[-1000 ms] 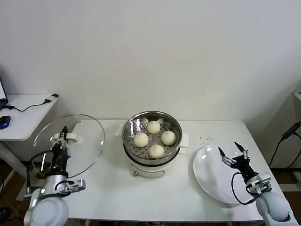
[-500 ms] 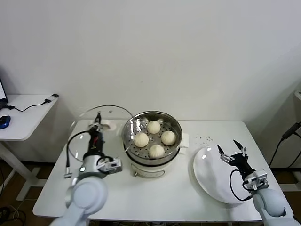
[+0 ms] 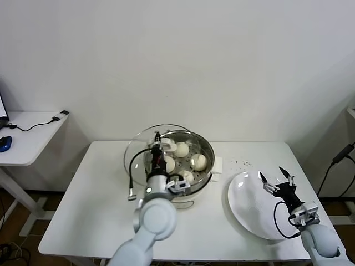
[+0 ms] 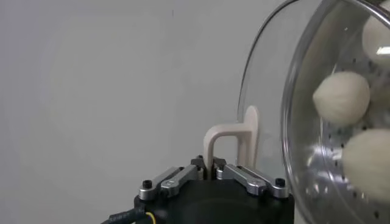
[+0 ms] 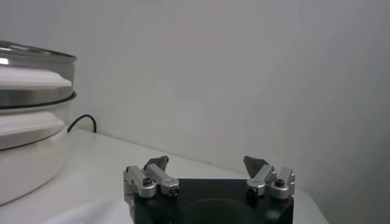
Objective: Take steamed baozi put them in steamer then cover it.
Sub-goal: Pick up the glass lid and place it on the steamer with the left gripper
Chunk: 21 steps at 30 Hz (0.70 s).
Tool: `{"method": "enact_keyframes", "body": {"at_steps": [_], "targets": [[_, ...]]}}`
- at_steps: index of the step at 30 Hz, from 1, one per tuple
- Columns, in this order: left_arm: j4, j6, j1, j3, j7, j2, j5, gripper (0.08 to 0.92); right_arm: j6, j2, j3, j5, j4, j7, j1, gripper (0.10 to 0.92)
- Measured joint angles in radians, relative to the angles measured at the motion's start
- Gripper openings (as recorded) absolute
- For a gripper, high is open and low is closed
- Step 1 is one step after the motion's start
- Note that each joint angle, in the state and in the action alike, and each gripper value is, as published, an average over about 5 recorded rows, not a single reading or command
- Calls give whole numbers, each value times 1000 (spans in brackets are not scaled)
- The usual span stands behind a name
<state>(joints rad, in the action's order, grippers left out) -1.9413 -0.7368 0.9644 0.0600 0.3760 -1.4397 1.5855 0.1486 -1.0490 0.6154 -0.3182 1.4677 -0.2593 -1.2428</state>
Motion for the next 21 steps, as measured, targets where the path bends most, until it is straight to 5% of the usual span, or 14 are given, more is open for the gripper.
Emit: {"method": "enact_keyframes", "body": {"at_steps": [9,21], "targets": [[119,0,-47,49,-13,-102,47,148,10,-9,11,7,-16,-5,-1,823],[252,0,-87,56,-59,-150,54,148,20,-13,25,11,-34,-17,-5,823]]}}
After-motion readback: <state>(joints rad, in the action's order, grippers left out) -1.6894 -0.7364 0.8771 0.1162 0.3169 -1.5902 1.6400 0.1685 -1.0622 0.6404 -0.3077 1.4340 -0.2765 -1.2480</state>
